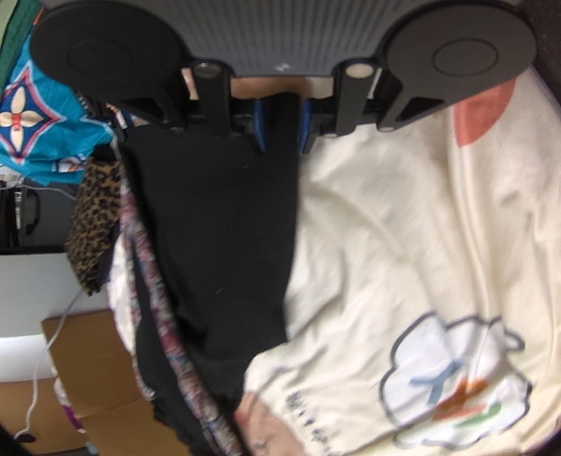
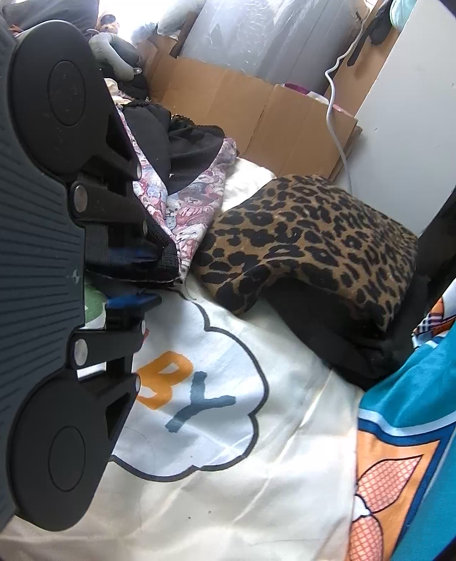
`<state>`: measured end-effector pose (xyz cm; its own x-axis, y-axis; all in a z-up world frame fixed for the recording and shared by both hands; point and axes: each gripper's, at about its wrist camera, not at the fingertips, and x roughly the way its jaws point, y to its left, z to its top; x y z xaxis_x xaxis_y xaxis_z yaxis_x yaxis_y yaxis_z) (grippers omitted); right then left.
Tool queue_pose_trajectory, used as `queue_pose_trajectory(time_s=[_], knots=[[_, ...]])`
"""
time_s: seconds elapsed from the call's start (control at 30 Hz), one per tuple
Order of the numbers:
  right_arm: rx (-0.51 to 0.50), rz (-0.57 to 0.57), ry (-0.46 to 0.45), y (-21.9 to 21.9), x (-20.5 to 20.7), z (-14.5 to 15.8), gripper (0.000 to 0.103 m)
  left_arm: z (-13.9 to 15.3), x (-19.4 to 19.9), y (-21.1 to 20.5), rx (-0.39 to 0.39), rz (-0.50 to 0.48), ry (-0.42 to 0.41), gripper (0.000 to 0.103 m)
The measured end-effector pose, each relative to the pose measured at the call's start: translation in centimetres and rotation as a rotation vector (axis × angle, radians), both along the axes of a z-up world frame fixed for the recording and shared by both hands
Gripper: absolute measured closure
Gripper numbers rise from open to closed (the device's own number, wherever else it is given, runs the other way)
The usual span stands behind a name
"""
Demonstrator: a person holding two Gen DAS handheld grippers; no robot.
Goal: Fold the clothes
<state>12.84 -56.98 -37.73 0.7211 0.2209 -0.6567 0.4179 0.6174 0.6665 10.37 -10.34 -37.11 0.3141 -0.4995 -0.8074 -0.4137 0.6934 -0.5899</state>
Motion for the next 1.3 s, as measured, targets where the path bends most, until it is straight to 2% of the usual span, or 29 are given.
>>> queue_pose_trajectory(time_s=[0.07, 0.3, 0.57, 0.83, 0.87, 0.9, 0.97, 1.2, 1.3], knots=[[-0.015, 0.009, -0.01, 0.0, 0.0, 0.6, 0.068, 1.0, 0.5, 0.1, -0.004, 0.007, -0.03, 0.075], [-0.06, 0.026, -0.05, 0.1, 0.2, 2.8, 0.067, 3.7, 3.3, 0.8, -0.01, 0.048, -0.116, 0.067], [-0.107, 0.07, -0.064, 0.5, 0.6, 4.5, 0.067, 5.4, 8.1, 2.7, 0.03, 0.081, -0.203, 0.06], [-0.191, 0.199, -0.051, 2.4, 2.0, 6.3, 0.066, 6.1, 12.5, 3.9, 0.055, 0.08, -0.263, 0.056], [-0.203, 0.217, -0.051, 2.7, 2.2, 6.6, 0.065, 6.1, 13.0, 4.0, 0.059, 0.076, -0.271, 0.055], [-0.217, 0.233, -0.052, 3.1, 2.4, 7.0, 0.057, 6.1, 13.3, 4.1, 0.061, 0.077, -0.277, 0.054], [-0.248, 0.267, -0.054, 4.0, 2.9, 7.5, 0.056, 5.9, 14.0, 4.5, 0.052, 0.092, -0.287, 0.053], [-0.326, 0.408, 0.01, 7.4, 4.9, 8.4, 0.053, 4.2, 16.2, 6.2, -0.004, 0.187, -0.27, 0.053], [-0.375, 0.496, 0.027, 9.1, 5.7, 9.5, 0.052, 4.4, 16.4, 7.0, -0.004, 0.187, -0.266, 0.053]])
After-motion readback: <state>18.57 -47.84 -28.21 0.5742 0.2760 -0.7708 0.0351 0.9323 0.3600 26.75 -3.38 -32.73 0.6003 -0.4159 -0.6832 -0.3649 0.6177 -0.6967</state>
